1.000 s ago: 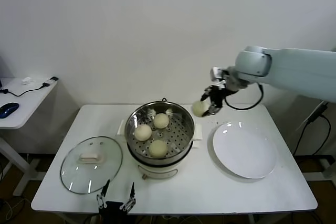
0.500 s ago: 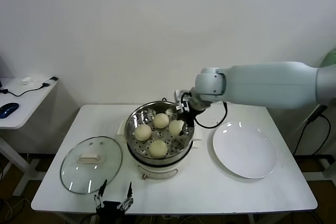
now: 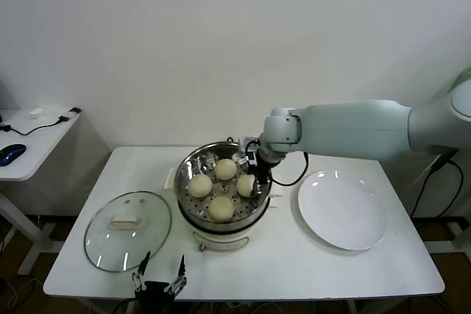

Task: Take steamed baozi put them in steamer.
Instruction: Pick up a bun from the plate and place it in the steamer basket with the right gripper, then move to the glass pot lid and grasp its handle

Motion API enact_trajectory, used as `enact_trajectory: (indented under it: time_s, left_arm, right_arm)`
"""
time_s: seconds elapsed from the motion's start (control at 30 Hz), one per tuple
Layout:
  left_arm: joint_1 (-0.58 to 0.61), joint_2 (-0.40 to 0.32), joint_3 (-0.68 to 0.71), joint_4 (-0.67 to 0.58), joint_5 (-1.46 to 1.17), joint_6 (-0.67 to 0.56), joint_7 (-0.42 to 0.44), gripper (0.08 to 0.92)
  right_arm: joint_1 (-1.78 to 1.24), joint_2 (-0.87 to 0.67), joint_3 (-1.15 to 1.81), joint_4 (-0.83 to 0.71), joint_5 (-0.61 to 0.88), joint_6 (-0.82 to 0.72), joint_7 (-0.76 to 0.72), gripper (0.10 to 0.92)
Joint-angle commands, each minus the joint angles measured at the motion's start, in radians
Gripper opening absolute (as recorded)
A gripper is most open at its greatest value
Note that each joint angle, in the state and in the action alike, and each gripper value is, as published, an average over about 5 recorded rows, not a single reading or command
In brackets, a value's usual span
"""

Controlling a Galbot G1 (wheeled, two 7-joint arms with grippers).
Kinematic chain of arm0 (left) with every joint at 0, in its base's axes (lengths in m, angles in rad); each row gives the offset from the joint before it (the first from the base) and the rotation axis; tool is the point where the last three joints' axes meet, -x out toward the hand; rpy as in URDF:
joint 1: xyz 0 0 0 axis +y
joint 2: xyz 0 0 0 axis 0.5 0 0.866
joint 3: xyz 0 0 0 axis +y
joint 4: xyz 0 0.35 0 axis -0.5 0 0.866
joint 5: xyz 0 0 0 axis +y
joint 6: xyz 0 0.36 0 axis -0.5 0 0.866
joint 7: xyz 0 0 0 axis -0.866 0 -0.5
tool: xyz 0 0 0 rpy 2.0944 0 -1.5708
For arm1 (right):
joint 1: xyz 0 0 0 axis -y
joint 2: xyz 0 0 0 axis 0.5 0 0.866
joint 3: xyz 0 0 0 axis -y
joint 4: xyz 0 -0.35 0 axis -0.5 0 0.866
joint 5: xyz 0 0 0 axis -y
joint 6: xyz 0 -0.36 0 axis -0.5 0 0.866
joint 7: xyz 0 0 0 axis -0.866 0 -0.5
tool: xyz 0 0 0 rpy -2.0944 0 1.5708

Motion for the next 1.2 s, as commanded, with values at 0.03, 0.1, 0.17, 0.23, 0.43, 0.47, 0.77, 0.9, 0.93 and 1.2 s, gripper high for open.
enact_trajectory:
  time_s: [0.03,0.1,0.17,0.23,0.43,0.47,0.77,0.9,0.93,1.2]
  left_arm:
    - [0.000,0.001,0.000,0.000,0.000,0.000,0.000,0.823]
    - [0.000,0.002,-0.001,0.000,-0.001,-0.001,0.000,0.823]
    - [0.001,0.002,-0.002,-0.001,-0.002,-0.001,0.000,0.823]
    - [0.002,0.004,-0.003,-0.004,-0.004,-0.001,0.000,0.823]
    - [0.005,0.009,-0.015,-0.016,-0.017,0.001,0.001,0.823]
    - [0.004,0.010,-0.018,-0.017,-0.017,0.002,0.001,0.823]
    - [-0.026,0.016,-0.039,-0.019,-0.034,0.005,0.002,0.823]
    - [-0.049,0.021,-0.067,-0.036,-0.074,0.022,0.006,0.823]
    - [-0.055,0.023,-0.075,-0.040,-0.086,0.026,0.007,0.823]
    - [-0.107,0.053,-0.130,-0.063,-0.172,0.081,0.005,0.823]
  right_arm:
    - [-0.029,0.008,0.032,-0.044,0.002,0.054,-0.025,0.756]
    - [-0.020,-0.007,0.043,-0.043,0.014,0.071,-0.037,0.793]
    - [-0.011,-0.030,0.066,-0.041,0.030,0.085,-0.040,0.816]
    - [-0.009,-0.070,0.124,-0.037,0.074,0.093,-0.023,0.821]
    - [-0.116,-0.184,0.407,-0.045,0.180,0.150,0.331,0.823]
    - [-0.141,-0.198,0.456,-0.049,0.172,0.152,0.398,0.823]
    - [-0.458,-0.410,0.873,0.083,0.027,0.150,0.706,0.823]
    - [-0.723,-0.528,1.125,0.189,-0.064,0.199,0.756,0.823]
    - [-0.804,-0.552,1.199,0.211,-0.084,0.211,0.762,0.823]
    - [-1.508,-0.583,1.834,0.305,-0.221,0.296,0.712,0.823]
